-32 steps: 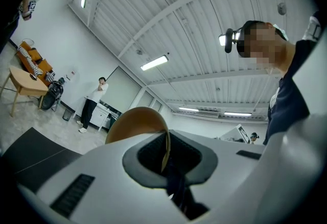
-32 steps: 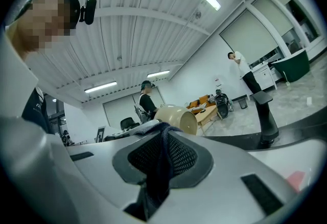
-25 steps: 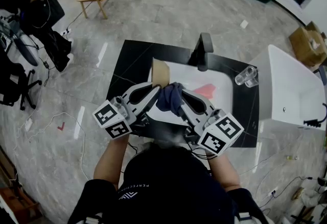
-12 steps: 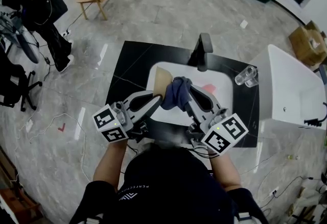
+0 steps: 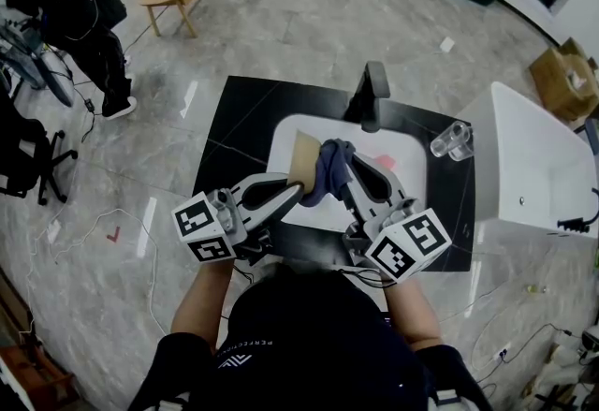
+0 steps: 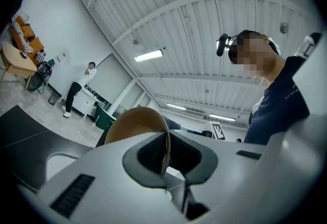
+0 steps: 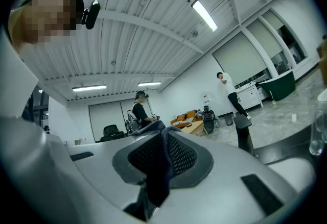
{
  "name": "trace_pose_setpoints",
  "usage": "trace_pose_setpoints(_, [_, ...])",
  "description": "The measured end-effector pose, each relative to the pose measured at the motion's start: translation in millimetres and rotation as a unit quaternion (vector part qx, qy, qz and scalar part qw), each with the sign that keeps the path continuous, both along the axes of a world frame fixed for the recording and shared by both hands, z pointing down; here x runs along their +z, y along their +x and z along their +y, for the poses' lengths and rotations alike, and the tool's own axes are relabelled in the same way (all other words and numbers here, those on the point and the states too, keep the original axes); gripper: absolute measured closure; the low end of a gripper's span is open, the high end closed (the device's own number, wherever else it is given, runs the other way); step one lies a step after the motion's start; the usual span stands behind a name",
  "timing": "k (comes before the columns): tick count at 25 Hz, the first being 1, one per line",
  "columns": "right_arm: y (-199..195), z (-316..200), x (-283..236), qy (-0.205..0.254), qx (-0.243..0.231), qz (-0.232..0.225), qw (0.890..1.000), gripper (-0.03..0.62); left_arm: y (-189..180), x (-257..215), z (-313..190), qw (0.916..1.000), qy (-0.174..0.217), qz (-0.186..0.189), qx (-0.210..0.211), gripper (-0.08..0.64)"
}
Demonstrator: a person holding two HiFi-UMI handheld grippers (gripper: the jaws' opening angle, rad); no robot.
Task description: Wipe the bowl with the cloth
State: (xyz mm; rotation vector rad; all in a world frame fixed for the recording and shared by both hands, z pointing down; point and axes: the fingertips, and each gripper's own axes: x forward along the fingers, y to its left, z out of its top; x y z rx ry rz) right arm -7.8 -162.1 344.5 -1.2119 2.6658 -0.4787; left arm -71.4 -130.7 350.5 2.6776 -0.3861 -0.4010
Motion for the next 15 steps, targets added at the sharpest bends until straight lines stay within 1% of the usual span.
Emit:
trace_pose_setpoints(7, [7,-7,8,-0.006,0.023,0.003,1.000,0.534,1,-3,5,0.9997,-0.004,0.012,0.022,0.541])
trace_pose_setpoints(12, [12,-11,13,-0.013,0.032,0.002,0.999,0.534,3,-7,7,0.9991,0.003,0.019,0.037,0.541])
trace_pose_setpoints(15, [12,-14,16,-0.019,0.035,0.003,0.999,0.532,1,-11,5,0.9987,0.003,0.034,0.037,0.541])
